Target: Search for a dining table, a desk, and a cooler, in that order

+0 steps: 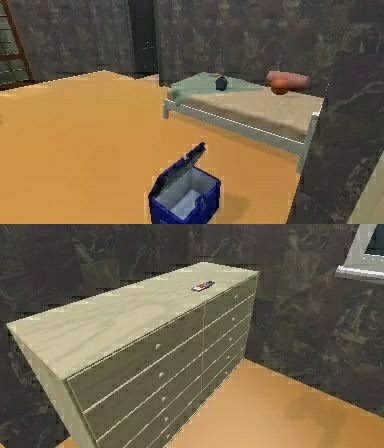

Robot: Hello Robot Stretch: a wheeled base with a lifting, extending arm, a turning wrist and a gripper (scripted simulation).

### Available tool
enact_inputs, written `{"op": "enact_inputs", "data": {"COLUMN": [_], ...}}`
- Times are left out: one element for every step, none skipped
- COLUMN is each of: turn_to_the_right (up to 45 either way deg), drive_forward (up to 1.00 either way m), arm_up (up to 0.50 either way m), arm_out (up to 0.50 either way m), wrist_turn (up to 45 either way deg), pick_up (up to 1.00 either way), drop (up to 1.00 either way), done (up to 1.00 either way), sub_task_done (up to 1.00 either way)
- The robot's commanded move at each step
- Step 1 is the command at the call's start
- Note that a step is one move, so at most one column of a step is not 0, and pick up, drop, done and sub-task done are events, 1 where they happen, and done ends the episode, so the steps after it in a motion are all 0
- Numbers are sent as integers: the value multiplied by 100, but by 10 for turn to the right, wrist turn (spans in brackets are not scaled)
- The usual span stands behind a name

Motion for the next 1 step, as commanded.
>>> {"op": "enact_inputs", "data": {"turn_to_the_right": [0], "drive_forward": [0], "arm_up": [0], "arm_out": [0], "wrist_turn": [0], "pick_up": [0], "drop": [0], "done": [100], "sub_task_done": [0]}}
